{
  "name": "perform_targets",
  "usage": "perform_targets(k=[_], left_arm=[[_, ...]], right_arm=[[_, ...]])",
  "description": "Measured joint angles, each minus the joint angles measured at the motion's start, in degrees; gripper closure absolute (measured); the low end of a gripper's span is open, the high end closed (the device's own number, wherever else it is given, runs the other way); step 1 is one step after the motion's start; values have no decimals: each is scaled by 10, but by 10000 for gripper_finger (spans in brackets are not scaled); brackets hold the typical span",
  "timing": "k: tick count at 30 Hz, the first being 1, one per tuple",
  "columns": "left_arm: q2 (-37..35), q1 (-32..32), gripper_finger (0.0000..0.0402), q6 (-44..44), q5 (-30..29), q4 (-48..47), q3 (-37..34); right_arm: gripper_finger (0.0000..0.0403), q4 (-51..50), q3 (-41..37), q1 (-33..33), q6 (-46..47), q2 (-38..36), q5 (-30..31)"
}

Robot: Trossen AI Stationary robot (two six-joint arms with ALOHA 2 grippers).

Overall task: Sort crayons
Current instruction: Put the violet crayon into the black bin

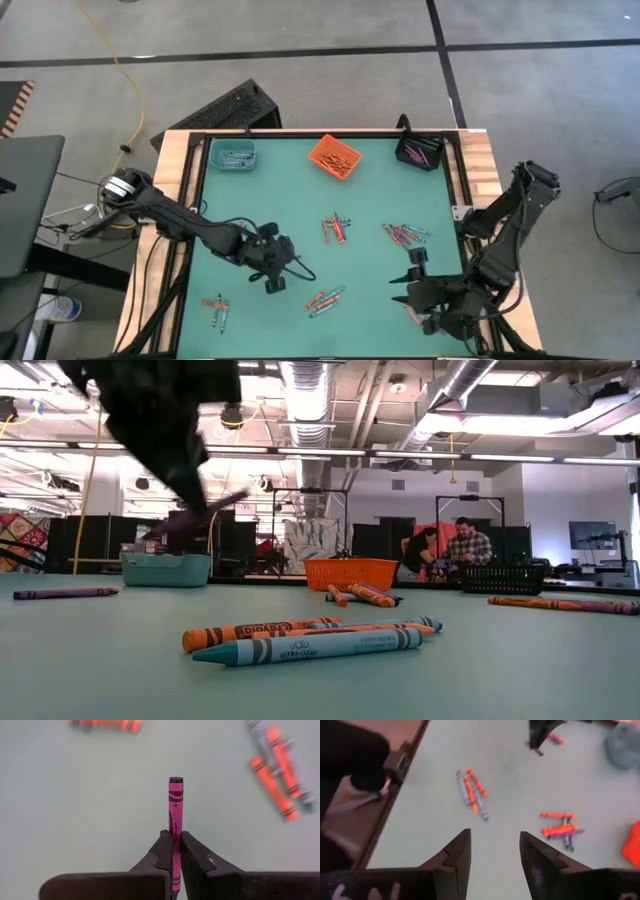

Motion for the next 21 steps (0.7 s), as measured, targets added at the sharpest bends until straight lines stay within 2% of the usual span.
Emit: perform_targets(k=[3,12,17,21], left_arm=[[0,-16,400,57,-27,59,16],[2,-67,400,283,-92,311,20],[3,-82,400,374,-95,406,19],[3,-83,400,414,-54,444,19]], right_arm=[[241,91,-38,-10,-48,0,17],[241,518,-172,-47,-294,1,14],[241,673,-210,-64,-398,11,11],[241,741,-212,-85,-445,41,-13]])
